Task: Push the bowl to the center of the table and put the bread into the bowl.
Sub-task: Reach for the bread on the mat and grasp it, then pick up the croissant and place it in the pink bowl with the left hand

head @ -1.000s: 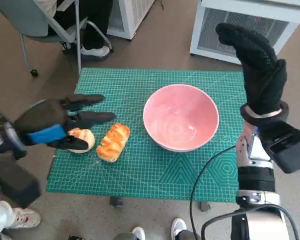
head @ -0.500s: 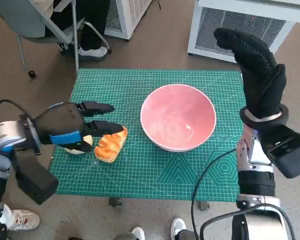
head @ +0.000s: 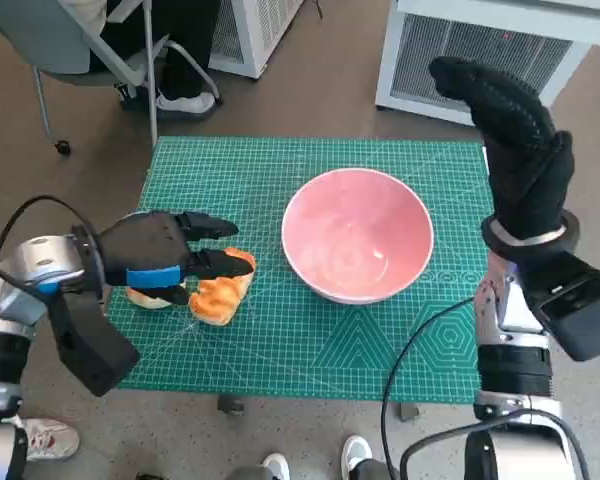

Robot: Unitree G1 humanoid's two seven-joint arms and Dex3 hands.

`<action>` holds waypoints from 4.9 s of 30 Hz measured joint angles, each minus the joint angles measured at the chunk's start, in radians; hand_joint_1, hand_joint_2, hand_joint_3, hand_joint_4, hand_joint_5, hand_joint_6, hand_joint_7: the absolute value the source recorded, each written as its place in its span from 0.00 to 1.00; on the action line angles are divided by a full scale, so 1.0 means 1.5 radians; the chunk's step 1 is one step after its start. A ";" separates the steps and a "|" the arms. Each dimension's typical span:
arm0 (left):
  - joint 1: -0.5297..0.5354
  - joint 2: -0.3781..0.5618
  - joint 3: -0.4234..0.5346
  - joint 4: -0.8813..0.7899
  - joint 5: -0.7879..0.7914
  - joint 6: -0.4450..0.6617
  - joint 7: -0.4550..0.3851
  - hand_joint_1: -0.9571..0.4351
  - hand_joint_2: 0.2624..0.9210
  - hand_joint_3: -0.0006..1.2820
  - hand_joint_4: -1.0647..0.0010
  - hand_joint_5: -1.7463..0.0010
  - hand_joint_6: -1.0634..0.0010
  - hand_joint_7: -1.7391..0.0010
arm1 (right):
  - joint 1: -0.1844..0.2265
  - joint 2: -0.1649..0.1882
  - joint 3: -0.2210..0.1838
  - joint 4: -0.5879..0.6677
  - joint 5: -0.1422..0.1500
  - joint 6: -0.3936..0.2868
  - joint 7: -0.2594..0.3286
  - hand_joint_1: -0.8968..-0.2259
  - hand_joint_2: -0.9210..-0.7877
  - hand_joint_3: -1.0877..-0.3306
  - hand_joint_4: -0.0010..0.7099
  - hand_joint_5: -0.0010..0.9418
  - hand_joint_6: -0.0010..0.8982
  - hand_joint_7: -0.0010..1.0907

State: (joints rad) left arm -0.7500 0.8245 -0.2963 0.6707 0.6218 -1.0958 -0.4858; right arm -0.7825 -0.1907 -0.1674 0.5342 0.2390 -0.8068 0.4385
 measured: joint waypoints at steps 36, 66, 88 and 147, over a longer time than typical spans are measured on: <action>-0.063 -0.057 -0.157 0.160 0.162 0.031 0.187 0.70 1.00 0.07 0.46 0.95 0.43 0.91 | 0.020 -0.001 0.004 -0.034 -0.004 0.006 -0.027 0.57 0.00 0.30 0.30 0.05 0.00 0.53; -0.114 -0.091 -0.203 0.261 0.089 0.001 0.252 0.69 1.00 0.06 0.40 0.31 0.39 0.34 | 0.039 -0.002 0.004 -0.061 -0.001 0.018 -0.027 0.59 0.00 0.26 0.02 0.47 0.00 0.52; -0.097 -0.061 0.009 0.067 -0.275 0.067 -0.001 0.69 1.00 0.08 0.44 0.36 0.38 0.27 | 0.056 -0.002 0.007 -0.082 -0.001 0.025 -0.030 0.59 0.00 0.26 0.00 0.49 0.00 0.53; -0.293 -0.318 -0.084 0.250 -0.057 0.259 0.013 0.61 0.87 0.02 0.85 0.97 0.70 0.91 | 0.090 0.006 0.007 -0.130 0.002 0.028 -0.041 0.55 0.00 0.29 0.00 0.48 0.00 0.53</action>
State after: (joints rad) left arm -1.1894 0.3472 -0.4225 1.0460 0.5370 -0.7072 -0.4670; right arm -0.6479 -0.1822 -0.1568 0.3387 0.2414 -0.7655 0.3774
